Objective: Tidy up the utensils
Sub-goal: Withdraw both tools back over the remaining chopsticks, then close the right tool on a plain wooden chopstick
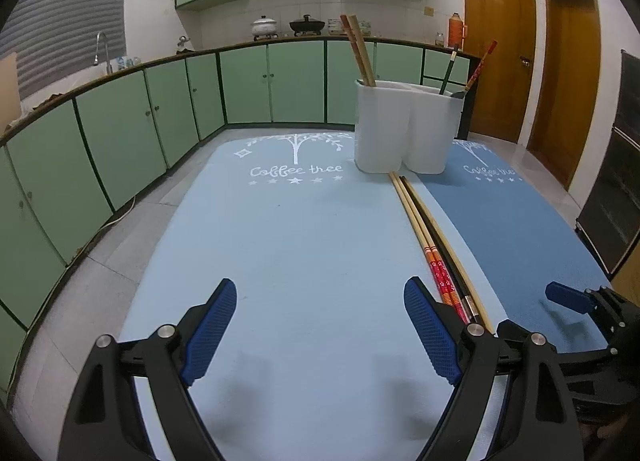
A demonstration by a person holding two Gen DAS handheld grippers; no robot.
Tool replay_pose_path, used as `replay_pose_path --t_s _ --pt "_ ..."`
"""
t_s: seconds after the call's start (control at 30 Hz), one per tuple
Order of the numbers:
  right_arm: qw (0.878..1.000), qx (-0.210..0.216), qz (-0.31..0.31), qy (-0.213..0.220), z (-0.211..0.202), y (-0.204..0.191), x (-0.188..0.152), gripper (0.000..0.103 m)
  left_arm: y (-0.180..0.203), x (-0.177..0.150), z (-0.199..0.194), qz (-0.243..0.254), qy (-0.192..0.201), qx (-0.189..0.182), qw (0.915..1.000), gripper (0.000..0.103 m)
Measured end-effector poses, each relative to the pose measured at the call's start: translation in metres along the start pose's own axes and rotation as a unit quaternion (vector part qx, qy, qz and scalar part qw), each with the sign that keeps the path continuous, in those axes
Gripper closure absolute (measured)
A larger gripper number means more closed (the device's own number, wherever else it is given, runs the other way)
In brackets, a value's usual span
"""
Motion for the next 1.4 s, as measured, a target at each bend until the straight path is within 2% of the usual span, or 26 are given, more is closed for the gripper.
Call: replay_pose_path --t_s 0.47,0.7,0.8,0.93,1.07,1.27,1.4 --pt "1.0 -0.013 -0.003 -0.021 0.01 0.0 -0.002 0.027 0.007 -0.001 0.002 0.001 -0.002 -0.01 1.0 0.019" --pt "0.999 -0.033 0.016 -0.008 0.002 0.015 0.002 0.028 0.007 -0.004 0.004 0.0 -0.008 -0.008 0.9999 0.018" --pt "1.0 -0.017 0.024 -0.001 -0.001 0.016 0.001 0.036 0.008 -0.005 0.005 -0.001 -0.009 -0.009 0.9999 0.018" --pt "0.999 0.01 0.031 -0.005 0.001 0.009 -0.003 0.051 0.009 -0.007 0.005 -0.001 -0.012 -0.01 0.9999 0.018" --pt "1.0 0.016 0.021 -0.005 0.003 -0.001 -0.003 0.063 0.008 -0.008 0.006 -0.002 -0.014 -0.009 0.9999 0.018" --pt "1.0 0.026 0.008 -0.009 0.006 -0.013 -0.003 0.073 0.007 -0.009 0.007 -0.006 -0.016 -0.009 0.9998 0.018" --pt "1.0 0.015 -0.003 -0.009 0.008 -0.016 -0.004 0.075 0.007 -0.01 0.007 -0.008 -0.017 -0.01 0.9998 0.018"
Point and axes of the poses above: each gripper's, at about its wrist camera, not at the fingertips, and z roughly the way its jaws point, y to its right, x to its top, the point moved 10 cm from there along z, roughly the way its jaws point, and after that the axes turned 11 degrees about x, right-handed, at the moved point
